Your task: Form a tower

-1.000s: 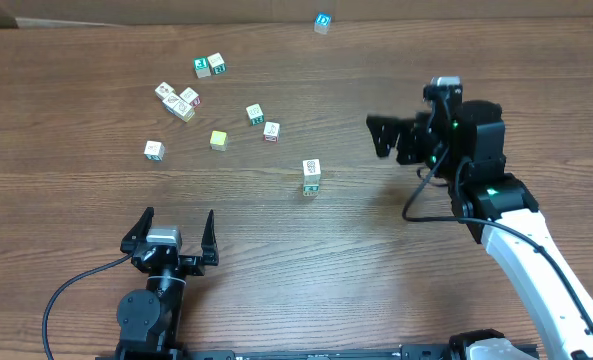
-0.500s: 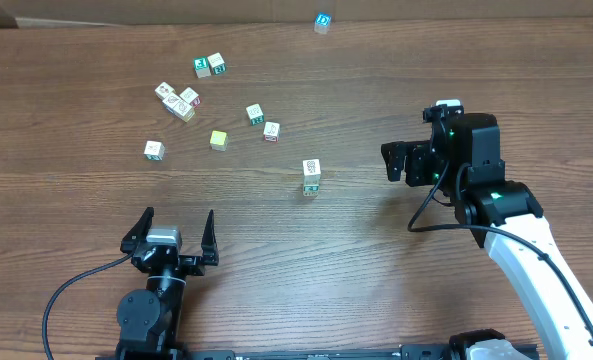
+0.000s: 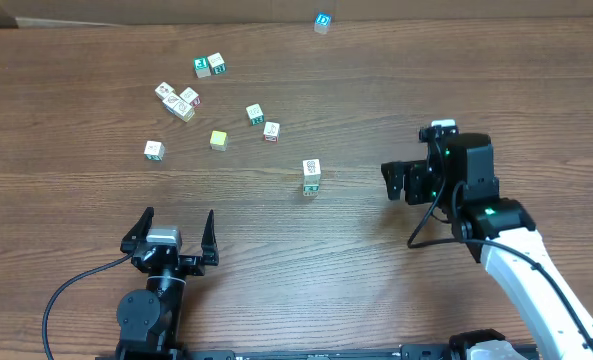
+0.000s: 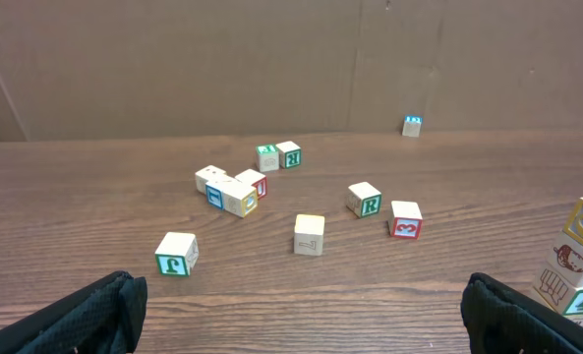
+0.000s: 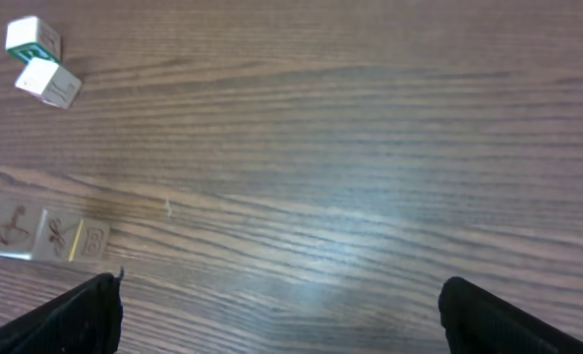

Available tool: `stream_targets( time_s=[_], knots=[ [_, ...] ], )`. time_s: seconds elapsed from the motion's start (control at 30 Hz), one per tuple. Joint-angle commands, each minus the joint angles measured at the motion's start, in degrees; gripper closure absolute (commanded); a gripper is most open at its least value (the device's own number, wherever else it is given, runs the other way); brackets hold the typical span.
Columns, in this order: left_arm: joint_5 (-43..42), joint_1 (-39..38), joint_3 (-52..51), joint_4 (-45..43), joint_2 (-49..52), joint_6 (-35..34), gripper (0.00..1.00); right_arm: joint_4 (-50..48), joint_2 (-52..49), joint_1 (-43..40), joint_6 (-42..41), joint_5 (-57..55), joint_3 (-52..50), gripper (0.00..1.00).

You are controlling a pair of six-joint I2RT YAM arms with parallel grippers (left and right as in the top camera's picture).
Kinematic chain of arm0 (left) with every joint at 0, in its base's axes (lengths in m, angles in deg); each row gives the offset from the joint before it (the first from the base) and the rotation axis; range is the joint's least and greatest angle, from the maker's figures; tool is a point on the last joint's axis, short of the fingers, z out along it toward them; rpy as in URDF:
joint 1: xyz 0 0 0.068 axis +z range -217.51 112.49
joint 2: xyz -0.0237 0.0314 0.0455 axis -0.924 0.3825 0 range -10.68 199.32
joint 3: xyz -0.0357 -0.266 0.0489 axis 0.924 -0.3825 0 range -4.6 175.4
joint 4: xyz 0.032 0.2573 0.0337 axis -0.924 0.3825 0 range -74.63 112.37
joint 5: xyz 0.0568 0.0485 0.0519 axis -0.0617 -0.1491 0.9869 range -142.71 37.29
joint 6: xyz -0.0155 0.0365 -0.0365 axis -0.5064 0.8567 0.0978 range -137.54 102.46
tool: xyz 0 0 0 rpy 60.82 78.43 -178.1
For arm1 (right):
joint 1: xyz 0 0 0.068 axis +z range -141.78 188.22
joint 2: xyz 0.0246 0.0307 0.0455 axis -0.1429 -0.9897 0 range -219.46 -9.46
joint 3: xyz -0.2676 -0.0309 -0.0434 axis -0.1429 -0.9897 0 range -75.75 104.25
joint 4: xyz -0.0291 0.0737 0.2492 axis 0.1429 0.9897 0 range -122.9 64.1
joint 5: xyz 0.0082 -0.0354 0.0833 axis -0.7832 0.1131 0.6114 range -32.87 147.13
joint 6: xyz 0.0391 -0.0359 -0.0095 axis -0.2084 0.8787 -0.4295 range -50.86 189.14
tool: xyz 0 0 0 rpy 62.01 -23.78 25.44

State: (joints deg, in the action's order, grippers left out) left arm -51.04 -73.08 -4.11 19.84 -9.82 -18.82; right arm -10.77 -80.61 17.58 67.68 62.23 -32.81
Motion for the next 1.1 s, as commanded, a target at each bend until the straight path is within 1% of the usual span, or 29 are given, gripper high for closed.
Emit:
stream_targets(
  time_s=[0.0,0.13,0.27,0.4,0.47,0.83,1.07],
  knots=[
    [-0.46,0.39,-0.2,-0.13,-0.59,0.92,0.0,-2.23,1.97,-0.13,0.46,0.07,-2.91,0.0],
    [-0.46,0.39,-0.2,-0.13,-0.59,0.9,0.0,-5.25,2.05,-0.13,0.46,0.09,-5.38,0.0],
    [-0.46,0.39,-0.2,-0.15,-0.59,0.9,0.0,-4.79,2.05,-0.13,0.44,0.07,-6.25,0.0],
    [-0.46,0.39,-0.2,-0.13,-0.59,0.9,0.01,-2.08,2.05,-0.13,-0.85,0.13,-6.27,0.0],
    [-0.46,0.39,-0.2,-0.13,-0.61,0.9,0.01,-2.01,2.05,-0.13,-1.97,0.2,-6.27,0.0],
    [-0.44,0.39,-0.2,-0.13,-0.59,0.9,0.0,-2.49,2.71,-0.13,-1.95,0.55,-6.36,0.0],
    [-0.44,0.39,-0.2,-0.13,-0.59,0.92,0.01,-10.47,2.71,-0.13,-1.92,1.81,-11.37,0.0]
  ],
)
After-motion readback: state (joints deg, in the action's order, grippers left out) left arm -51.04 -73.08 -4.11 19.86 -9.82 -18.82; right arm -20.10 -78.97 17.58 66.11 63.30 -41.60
